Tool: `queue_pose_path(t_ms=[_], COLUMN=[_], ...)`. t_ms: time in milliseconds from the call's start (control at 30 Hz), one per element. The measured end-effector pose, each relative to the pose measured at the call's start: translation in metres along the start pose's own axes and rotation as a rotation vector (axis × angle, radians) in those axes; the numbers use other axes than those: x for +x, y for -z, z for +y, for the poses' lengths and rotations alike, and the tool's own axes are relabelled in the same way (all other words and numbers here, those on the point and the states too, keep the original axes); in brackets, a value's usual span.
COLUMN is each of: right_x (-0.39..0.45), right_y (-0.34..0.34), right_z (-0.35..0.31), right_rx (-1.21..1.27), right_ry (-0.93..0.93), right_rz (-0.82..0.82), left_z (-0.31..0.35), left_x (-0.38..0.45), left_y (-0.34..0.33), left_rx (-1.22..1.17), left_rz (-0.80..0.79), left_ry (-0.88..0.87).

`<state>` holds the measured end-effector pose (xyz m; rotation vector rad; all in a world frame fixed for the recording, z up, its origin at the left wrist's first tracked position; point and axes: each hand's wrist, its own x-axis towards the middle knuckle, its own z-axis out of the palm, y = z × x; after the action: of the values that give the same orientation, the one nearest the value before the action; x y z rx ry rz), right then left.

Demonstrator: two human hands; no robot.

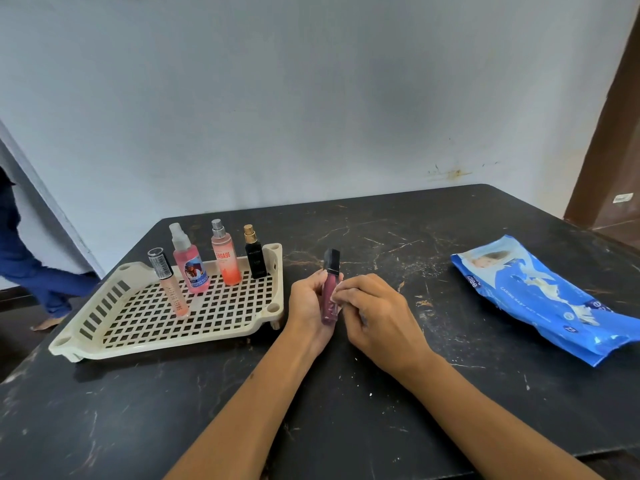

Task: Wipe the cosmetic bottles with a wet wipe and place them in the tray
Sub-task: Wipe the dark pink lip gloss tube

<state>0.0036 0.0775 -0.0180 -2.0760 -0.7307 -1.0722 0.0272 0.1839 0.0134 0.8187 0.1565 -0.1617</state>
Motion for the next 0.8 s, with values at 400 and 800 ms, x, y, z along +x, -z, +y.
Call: queue_pose_path(t_ms=[400,800], right_x=[-0.0007,-0.0019], right_y=[-0.0005,0.0025], right_z=[-0.0015,-0.0043], right_rx=[-0.032,-0.039], right_ry=[0.052,0.077], right_rz=[-0.059,-0.042], left_z=[-0.0006,-0.0003], left_x=[0.0031,0.0034], left_y=[0.0022,0.0038], left_rx=[-0.003,0.014], left_rz=[0.004,-0.001], left_ry=[-0.004,-0.004])
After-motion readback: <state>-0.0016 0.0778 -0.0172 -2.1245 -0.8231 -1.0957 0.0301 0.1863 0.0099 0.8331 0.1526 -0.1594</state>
